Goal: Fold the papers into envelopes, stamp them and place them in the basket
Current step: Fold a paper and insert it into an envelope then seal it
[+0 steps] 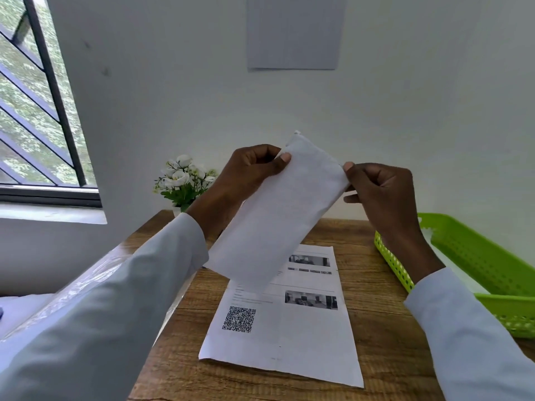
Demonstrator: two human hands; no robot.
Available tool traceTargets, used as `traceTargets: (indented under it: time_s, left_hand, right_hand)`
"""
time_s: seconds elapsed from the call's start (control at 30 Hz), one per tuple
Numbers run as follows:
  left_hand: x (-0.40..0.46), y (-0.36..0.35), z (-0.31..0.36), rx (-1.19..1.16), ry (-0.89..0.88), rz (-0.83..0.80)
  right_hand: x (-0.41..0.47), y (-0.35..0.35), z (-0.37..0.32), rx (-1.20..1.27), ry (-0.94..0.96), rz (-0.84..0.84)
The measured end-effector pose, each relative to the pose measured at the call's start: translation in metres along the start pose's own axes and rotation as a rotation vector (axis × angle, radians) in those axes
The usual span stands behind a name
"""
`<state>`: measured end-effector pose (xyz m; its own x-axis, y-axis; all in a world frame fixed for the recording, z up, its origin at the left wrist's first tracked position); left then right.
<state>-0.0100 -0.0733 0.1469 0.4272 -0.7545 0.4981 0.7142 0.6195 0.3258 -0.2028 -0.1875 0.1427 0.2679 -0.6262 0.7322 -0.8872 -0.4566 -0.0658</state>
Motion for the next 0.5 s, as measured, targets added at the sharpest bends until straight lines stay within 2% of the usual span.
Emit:
traceTargets:
  time_s: [0.1, 0.23, 0.37, 0.5]
  left_hand:
    - [0.0, 0.001, 0.017, 0.062, -0.066, 0.007]
    - [0.002, 0.008, 0.039, -0.083, -0.061, 0.057]
    - [0.006, 0.002, 0.024, -0.234, 0.045, 0.008]
    - [-0.003, -0.01, -0.03, -0.149, 0.215, -0.024]
  right_hand:
    - [0.002, -0.006, -0.01, 0.109, -0.014, -0.011]
    - [0.009, -0.007, -0.023, 0.318, -0.085, -0.012]
    - [0.019, -0.014, -0.019, 0.407, -0.157, -0.08]
    - [0.005, -0.023, 0.028, 0.327, -0.344, -0.149]
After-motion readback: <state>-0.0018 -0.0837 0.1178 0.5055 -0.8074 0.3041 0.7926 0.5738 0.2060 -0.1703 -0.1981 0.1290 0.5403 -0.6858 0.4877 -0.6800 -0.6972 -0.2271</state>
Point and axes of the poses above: each hand's wrist, its own x-axis towards the middle knuckle, its own y-axis out of the back of the hand, z = x × y, the point moved 9 cm from there along x, towards the middle knuckle, and after that the axes turned 12 degrees about x, right-handed, at the moved point
